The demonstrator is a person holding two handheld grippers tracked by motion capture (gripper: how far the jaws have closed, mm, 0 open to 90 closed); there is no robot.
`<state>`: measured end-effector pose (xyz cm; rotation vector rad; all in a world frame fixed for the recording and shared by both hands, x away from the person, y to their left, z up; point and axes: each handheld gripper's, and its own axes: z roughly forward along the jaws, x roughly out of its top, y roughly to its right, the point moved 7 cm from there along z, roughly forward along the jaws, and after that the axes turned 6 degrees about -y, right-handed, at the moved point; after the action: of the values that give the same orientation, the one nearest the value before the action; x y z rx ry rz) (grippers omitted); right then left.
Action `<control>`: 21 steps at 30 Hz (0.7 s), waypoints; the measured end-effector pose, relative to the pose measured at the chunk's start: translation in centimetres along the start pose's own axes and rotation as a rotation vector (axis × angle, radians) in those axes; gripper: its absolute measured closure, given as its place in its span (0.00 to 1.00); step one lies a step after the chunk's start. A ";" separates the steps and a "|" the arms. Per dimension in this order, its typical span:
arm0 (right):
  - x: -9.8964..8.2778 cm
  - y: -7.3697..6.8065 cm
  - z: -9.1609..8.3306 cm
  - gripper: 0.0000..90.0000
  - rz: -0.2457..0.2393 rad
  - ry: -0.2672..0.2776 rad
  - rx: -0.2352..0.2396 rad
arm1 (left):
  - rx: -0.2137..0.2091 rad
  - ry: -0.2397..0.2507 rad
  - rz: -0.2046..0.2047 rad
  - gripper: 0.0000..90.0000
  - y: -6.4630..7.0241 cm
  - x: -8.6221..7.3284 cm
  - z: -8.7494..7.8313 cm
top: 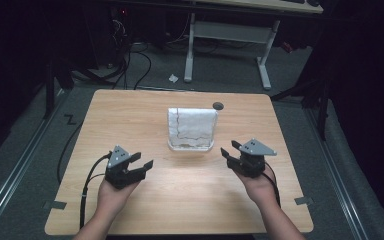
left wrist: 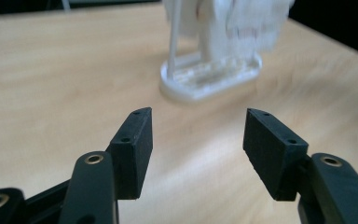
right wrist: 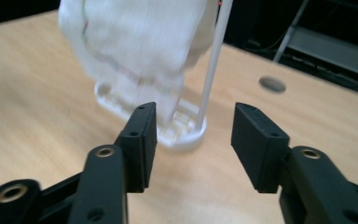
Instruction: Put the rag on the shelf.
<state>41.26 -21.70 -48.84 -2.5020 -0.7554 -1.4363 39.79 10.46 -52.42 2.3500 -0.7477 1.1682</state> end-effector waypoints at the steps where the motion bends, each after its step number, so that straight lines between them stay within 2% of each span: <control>1: -0.8 -0.3 0.0 0.55 0.006 -0.009 0.005 | -0.002 -0.018 0.004 0.47 0.1 -0.8 0.0; 6: -4.7 -1.2 0.1 0.51 0.047 -0.051 0.006 | 0.014 -0.090 0.039 0.46 0.5 -4.4 -0.2; 8: -6.7 -1.5 -0.2 0.51 0.055 -0.061 -0.004 | -0.005 -0.130 0.054 0.46 1.4 -5.6 -0.4; 10: -8.3 -1.9 -0.4 0.47 0.086 -0.123 0.035 | -0.044 -0.141 0.052 0.45 2.4 -6.3 -0.8; 11: -8.8 -1.9 -0.7 0.47 0.099 -0.136 0.041 | -0.044 -0.144 0.068 0.45 2.8 -6.5 -1.0; 13: -9.4 -2.0 -1.6 0.47 0.099 -0.130 0.025 | -0.040 -0.131 0.086 0.44 3.1 -6.3 -1.2; 15: -9.6 -1.9 -1.9 0.47 0.073 -0.131 0.013 | -0.054 -0.135 0.072 0.44 2.9 -6.1 -1.1; 17: -9.7 -1.7 -1.7 0.47 0.048 -0.137 -0.006 | -0.066 -0.144 0.040 0.44 2.4 -6.2 -0.7; 19: -9.8 -1.5 -1.3 0.47 0.056 -0.147 -0.007 | -0.073 -0.156 0.010 0.44 2.1 -6.2 -0.4; 21: -9.9 -1.2 -1.1 0.47 0.065 -0.150 -0.008 | -0.101 -0.146 -0.023 0.44 2.0 -6.1 -0.5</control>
<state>35.73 -24.47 -56.74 -2.6371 -0.6861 -1.2444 35.19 10.90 -56.87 2.3718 -0.8068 0.9340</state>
